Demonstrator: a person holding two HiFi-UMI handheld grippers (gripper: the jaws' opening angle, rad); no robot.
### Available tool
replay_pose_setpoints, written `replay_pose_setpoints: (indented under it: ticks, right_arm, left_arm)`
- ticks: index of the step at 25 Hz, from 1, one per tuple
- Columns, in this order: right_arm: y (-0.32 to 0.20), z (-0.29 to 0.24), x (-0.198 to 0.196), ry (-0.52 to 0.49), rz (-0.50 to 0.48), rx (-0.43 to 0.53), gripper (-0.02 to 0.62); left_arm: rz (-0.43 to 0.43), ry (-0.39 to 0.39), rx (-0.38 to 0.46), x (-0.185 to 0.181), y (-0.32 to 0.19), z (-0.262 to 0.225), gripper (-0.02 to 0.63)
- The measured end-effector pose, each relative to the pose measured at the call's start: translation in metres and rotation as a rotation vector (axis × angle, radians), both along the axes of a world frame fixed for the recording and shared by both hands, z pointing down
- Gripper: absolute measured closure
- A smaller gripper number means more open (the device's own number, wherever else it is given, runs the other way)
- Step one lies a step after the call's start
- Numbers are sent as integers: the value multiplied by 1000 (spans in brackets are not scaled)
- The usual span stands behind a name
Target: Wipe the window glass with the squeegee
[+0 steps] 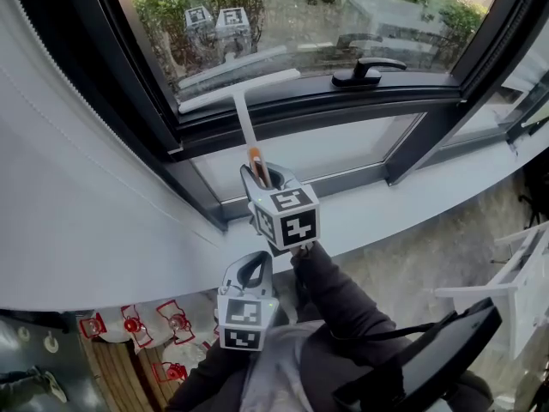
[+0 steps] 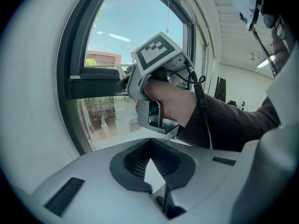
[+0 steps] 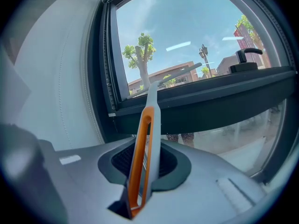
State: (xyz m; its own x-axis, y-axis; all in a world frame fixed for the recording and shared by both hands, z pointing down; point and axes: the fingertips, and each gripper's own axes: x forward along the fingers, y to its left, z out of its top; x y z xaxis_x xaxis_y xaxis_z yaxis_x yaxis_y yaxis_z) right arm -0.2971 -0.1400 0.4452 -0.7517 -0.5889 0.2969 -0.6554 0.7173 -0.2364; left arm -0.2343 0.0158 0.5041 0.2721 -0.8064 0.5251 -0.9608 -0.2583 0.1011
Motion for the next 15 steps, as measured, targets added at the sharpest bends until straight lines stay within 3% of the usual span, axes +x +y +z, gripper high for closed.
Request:
replay_pose_setpoints:
  ticks: [7, 15]
  right_arm:
    - [15, 6, 9, -46, -8, -38, 535]
    - [43, 2, 43, -85, -38, -12, 538]
  left_arm:
    - [6, 5, 4, 4, 15, 2, 606]
    - [-45, 8, 16, 16, 31, 6, 606]
